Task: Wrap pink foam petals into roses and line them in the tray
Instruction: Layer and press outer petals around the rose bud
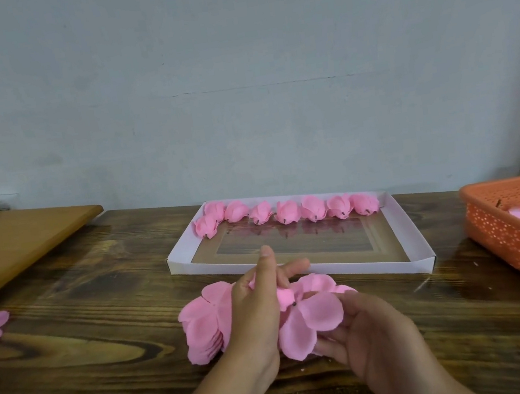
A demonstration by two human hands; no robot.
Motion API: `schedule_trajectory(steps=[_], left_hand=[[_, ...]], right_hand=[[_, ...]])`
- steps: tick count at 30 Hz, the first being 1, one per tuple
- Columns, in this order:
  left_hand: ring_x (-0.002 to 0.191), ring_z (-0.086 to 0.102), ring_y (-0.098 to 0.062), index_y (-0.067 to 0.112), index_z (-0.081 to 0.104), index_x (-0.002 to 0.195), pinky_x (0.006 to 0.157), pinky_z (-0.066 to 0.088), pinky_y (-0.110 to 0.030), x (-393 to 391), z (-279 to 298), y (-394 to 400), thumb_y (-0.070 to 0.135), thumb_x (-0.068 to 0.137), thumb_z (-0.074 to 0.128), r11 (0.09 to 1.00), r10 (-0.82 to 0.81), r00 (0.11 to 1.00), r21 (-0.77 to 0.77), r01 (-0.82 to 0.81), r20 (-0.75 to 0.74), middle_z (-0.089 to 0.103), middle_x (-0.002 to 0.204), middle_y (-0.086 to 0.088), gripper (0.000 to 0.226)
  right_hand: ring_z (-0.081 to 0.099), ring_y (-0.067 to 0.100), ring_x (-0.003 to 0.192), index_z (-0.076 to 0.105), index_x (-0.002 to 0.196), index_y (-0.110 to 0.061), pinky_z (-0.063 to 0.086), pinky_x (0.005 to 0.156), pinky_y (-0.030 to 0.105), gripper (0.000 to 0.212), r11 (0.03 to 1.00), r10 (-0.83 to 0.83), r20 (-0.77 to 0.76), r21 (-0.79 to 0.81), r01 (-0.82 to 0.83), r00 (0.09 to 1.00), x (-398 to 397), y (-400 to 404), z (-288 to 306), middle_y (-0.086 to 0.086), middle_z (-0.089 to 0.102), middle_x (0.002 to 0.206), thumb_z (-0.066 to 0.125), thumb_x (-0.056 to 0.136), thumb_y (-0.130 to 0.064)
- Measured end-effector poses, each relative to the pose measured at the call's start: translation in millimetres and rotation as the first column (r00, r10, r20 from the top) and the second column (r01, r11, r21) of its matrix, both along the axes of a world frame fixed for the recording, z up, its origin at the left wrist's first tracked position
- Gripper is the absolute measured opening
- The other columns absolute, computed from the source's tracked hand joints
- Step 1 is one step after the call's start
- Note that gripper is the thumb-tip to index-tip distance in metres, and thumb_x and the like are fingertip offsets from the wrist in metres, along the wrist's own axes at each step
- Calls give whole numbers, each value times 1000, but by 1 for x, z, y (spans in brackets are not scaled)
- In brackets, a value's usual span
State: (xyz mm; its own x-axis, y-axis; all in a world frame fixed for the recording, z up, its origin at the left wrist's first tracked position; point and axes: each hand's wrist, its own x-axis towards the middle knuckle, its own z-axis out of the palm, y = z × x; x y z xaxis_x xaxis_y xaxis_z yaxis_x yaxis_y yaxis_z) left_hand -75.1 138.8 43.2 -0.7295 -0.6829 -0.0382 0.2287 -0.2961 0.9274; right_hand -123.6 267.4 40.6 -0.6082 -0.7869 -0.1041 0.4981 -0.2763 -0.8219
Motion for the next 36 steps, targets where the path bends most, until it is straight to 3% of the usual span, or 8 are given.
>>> schedule_trajectory(steps=[4, 10, 13, 16, 20, 25, 32, 36], left_hand=[[90, 77, -24, 23, 47, 46, 79, 56, -39, 0, -1, -1, 55, 96, 53, 983, -61, 998, 177, 56, 21, 79, 103, 3, 59], [110, 72, -27, 21, 48, 50, 86, 53, -47, 4, -1, 11, 66, 73, 57, 949, -222, 975, 232, 216, 1, 77, 111, 7, 51], [113, 70, -31, 12, 74, 89, 70, 57, -37, 3, -8, 13, 69, 79, 54, 926, -308, 951, 232, 299, 2, 76, 117, -3, 61], [109, 72, -31, 33, 77, 112, 83, 55, -42, 6, -9, 14, 74, 76, 51, 931, -338, 941, 158, 329, 32, 75, 118, -7, 61], [109, 72, -28, 43, 74, 114, 94, 50, -49, 5, -7, 14, 76, 72, 51, 954, -295, 955, 66, 293, 29, 76, 117, -4, 59], [106, 74, -24, 40, 76, 114, 78, 61, -39, 2, -7, 14, 74, 75, 52, 964, -259, 966, 64, 258, 4, 76, 115, -2, 56], [101, 75, -17, 40, 76, 113, 67, 60, -35, 3, -6, 16, 74, 74, 53, 956, -289, 956, 39, 291, -43, 75, 119, 10, 57], [101, 75, -16, 35, 80, 102, 70, 61, -39, 1, -8, 19, 72, 72, 56, 965, -259, 964, 19, 261, -63, 75, 117, 8, 53]], right_hand=[[68, 40, 75, 75, 79, 11, 60, 66, 42, 13, 997, -35, -92, 66, 41, 995, 2, 1, 2, 25, 72, 79, 70, 67, 13], [72, 23, 71, 81, 90, -25, 57, 63, 27, 28, 974, -164, -558, 40, 224, 813, 7, 4, -10, 13, 76, 82, 71, 86, 0], [72, 24, 66, 80, 96, -23, 57, 60, 28, 39, 964, -222, -562, -4, 266, 797, 7, 2, -17, 15, 76, 80, 66, 83, 11], [70, 22, 64, 80, 100, -17, 57, 59, 28, 35, 949, -270, -545, -9, 316, 794, 8, 0, -21, 18, 75, 78, 66, 82, 10], [68, 24, 66, 79, 101, -33, 59, 65, 32, 32, 955, -254, -582, -24, 296, 773, 13, -1, -17, 14, 73, 78, 67, 79, -14], [72, 32, 79, 80, 97, -33, 62, 69, 36, 29, 947, -284, -523, -19, 322, 804, 13, -1, -17, 13, 76, 89, 64, 76, -21], [69, 37, 60, 62, 91, -1, 58, 51, 34, 32, 928, -349, -418, -31, 371, 838, 8, 0, -18, 22, 69, 72, 75, 64, -13], [69, 32, 62, 64, 78, -7, 58, 53, 35, 22, 937, -312, -414, 14, 348, 855, 6, -1, -20, 18, 68, 71, 77, 64, -17]])
